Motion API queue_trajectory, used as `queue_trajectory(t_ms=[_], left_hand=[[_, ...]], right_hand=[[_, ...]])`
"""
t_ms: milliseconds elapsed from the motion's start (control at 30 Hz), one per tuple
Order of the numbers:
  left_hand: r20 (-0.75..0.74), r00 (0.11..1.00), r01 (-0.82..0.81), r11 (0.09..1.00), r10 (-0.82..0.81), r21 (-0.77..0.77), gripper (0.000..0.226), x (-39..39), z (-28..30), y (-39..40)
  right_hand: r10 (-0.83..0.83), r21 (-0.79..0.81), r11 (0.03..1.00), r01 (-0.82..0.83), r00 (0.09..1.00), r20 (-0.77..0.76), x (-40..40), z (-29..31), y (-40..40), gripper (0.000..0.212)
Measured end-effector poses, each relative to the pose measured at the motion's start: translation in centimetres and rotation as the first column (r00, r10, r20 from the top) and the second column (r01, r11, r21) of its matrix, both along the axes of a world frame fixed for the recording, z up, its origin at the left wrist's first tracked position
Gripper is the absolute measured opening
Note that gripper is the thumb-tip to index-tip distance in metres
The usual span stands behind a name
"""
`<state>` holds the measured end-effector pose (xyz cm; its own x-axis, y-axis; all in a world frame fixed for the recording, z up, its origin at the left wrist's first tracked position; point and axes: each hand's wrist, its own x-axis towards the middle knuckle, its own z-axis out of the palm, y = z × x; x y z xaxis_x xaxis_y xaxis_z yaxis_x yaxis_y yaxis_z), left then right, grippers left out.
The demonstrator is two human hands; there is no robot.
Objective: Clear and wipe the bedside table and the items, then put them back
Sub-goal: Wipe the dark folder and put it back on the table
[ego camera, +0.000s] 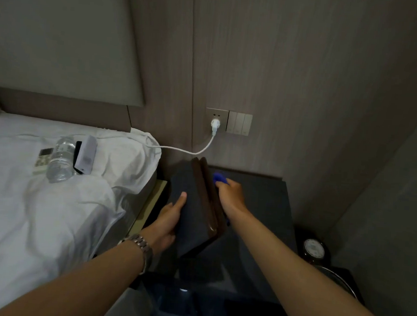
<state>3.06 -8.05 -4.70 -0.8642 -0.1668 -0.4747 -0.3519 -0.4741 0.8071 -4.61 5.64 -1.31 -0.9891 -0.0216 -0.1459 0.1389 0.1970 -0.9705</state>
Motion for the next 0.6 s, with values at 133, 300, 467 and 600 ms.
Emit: queue_trajectory(t_ms=[133,300,467,600], left_hand=[[0.032,0.999,-0.034,0.996,0.036,-0.082,0.042,-2.4,-2.7,-1.2],[0.125,0.992,0.011,0.99,0.007,-0.143,0.03,-3.9,-4.0,-2.8],[0.11,0.994,0.049,0.937,-0.011,-0.345,0.024,-5.9,-6.4,-4.1],[0.047,0.995,0.094,0.792,-0.083,-0.604,0.057,-7.3,-9.0,-5.7]], right_hand=[[0.024,0.143,0.989,-0.02,0.999,-0.024,0.1,-3.0,0.1,0.035],[0.098,0.371,0.925,-0.084,0.995,-0.02,-0.2,-5.7,-0.7,0.033],[0.075,0.407,0.91,-0.077,0.997,0.02,-1.7,-8.9,-2.4,0.03],[0.044,0.469,0.881,-0.059,0.998,0.043,-2.9,-11.5,-4.0,0.034]])
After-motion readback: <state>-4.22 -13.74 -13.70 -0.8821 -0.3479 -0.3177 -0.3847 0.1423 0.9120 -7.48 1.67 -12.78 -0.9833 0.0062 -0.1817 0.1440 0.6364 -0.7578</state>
